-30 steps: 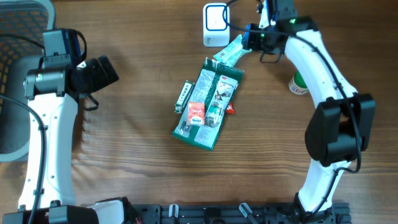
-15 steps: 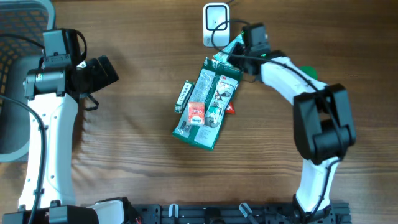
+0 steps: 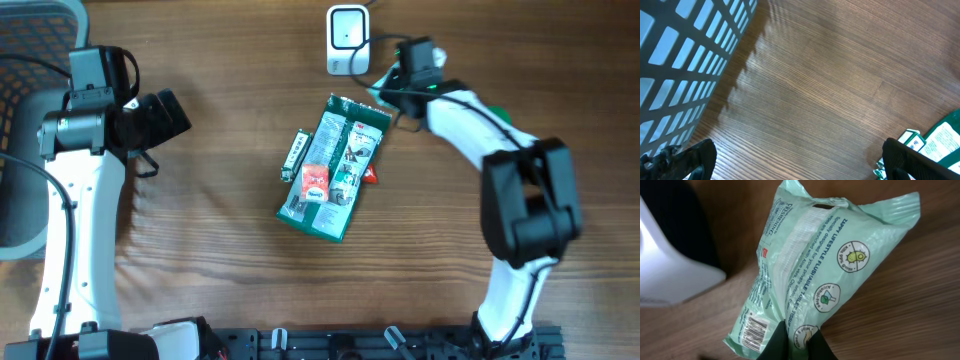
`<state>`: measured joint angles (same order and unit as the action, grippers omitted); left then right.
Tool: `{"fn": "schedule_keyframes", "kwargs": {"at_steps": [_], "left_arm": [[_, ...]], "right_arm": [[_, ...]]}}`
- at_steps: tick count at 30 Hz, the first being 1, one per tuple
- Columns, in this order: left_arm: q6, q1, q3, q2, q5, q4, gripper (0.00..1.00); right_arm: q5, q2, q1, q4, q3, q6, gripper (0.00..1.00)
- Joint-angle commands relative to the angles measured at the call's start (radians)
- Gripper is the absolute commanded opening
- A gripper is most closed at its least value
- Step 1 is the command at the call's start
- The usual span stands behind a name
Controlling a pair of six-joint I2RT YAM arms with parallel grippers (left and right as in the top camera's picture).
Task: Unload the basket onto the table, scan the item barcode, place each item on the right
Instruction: 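Carry the wipes pack right and set it down beside the jar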
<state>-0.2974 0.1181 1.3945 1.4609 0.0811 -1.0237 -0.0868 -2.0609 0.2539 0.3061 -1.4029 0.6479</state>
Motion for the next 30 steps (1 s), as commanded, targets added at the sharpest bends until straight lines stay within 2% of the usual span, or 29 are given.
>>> {"fn": "schedule_keyframes", "kwargs": {"at_steps": [1, 7, 10, 17, 26, 30], "left_arm": [[-0.002, 0.004, 0.013, 0.006, -0.005, 0.003, 1.0], [-0.002, 0.004, 0.013, 0.006, -0.005, 0.003, 1.0], [-0.002, 0.004, 0.013, 0.006, -0.005, 0.003, 1.0], [-0.002, 0.004, 0.013, 0.006, -0.005, 0.003, 1.0], [-0.002, 0.004, 0.013, 0.006, -0.005, 0.003, 1.0], [-0.002, 0.004, 0.013, 0.006, -0.005, 0.003, 1.0]], "right_arm": [[-0.013, 0.156, -0.035, 0.134, 0.0, -0.224, 0.04], [0.005, 0.158, -0.039, 0.481, 0.006, -0.457, 0.04], [0.005, 0.138, -0.039, 0.547, 0.013, -0.523, 0.04], [-0.185, 0.131, -0.062, 0.544, 0.081, -0.573, 0.04], [-0.28, 0.131, -0.186, 0.531, 0.14, -0.603, 0.04], [-0.23, 0.131, -0.232, 0.5, 0.14, -0.604, 0.05]]}}
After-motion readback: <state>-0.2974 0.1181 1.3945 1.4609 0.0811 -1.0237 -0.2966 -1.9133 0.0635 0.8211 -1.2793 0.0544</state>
